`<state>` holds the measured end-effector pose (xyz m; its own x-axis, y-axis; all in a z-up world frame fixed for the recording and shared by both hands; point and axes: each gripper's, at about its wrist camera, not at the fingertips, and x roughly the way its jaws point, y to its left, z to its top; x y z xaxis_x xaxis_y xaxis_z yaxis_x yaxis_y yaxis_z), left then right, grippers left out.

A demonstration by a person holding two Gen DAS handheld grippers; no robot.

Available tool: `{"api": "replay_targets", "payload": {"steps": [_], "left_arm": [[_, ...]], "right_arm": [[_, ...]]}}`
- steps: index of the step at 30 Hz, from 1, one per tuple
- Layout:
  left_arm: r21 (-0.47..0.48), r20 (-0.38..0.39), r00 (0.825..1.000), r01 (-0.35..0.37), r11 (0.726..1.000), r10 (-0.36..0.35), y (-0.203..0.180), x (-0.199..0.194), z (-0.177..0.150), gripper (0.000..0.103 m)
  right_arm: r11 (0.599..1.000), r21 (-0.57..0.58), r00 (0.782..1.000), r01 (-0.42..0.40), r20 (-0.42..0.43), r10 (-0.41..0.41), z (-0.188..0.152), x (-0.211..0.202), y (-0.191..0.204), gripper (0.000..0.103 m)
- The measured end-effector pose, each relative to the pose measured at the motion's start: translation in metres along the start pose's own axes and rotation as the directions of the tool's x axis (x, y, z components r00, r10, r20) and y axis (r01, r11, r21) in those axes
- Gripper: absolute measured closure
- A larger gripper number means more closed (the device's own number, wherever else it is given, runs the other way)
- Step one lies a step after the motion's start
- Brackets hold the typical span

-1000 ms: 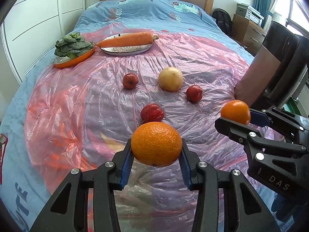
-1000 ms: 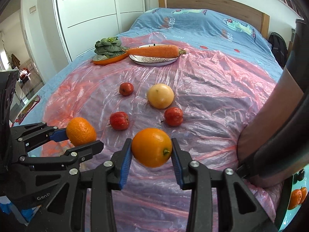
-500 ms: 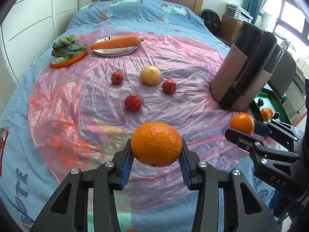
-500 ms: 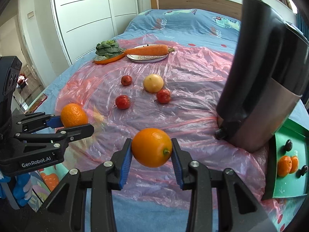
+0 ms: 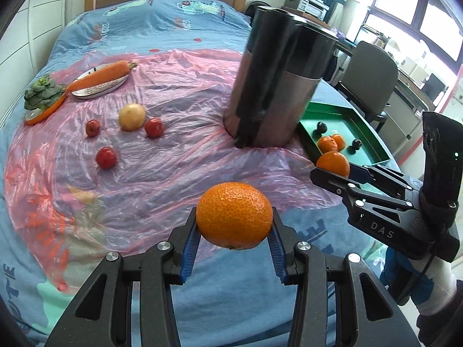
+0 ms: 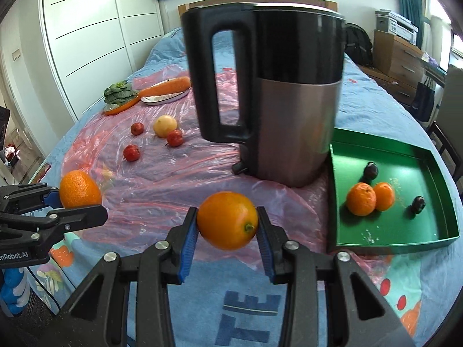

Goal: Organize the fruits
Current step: 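Carry both held oranges past the kettle over the green tray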

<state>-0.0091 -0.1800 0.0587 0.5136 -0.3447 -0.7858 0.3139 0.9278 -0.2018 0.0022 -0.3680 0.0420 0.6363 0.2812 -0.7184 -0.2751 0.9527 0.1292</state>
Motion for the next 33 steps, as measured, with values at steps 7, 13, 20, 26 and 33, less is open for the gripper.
{"api": "replay_targets", "payload": {"steps": [7,13,20,26,33], "left_arm": [[0.082,-0.032,0.997,0.068,0.994,-0.066,-0.053,0.012,0.011,0.065],[0.144,-0.054,0.993,0.109,0.984,-0.102,-0.095,0.026,0.024,0.065],[0.199,-0.078,0.987,0.151,0.968,-0.138,-0.137,0.046,0.04,0.065],[0.238,-0.102,0.983,0.175,0.955,-0.155,-0.167,0.072,0.055,0.065],[0.268,-0.104,0.985,0.162,0.95,-0.139,-0.197,0.11,0.086,0.065]], "right_arm": [[0.994,0.087,0.998,0.063,0.026,-0.065,-0.01,-0.021,-0.057,0.061],[0.983,0.146,0.992,0.111,0.04,-0.118,-0.016,-0.033,-0.103,0.061],[0.964,0.21,0.983,0.163,0.053,-0.177,-0.02,-0.04,-0.151,0.061],[0.945,0.257,0.974,0.2,0.056,-0.221,-0.023,-0.039,-0.19,0.061],[0.93,0.284,0.965,0.234,0.049,-0.258,-0.019,-0.025,-0.229,0.061]]}}
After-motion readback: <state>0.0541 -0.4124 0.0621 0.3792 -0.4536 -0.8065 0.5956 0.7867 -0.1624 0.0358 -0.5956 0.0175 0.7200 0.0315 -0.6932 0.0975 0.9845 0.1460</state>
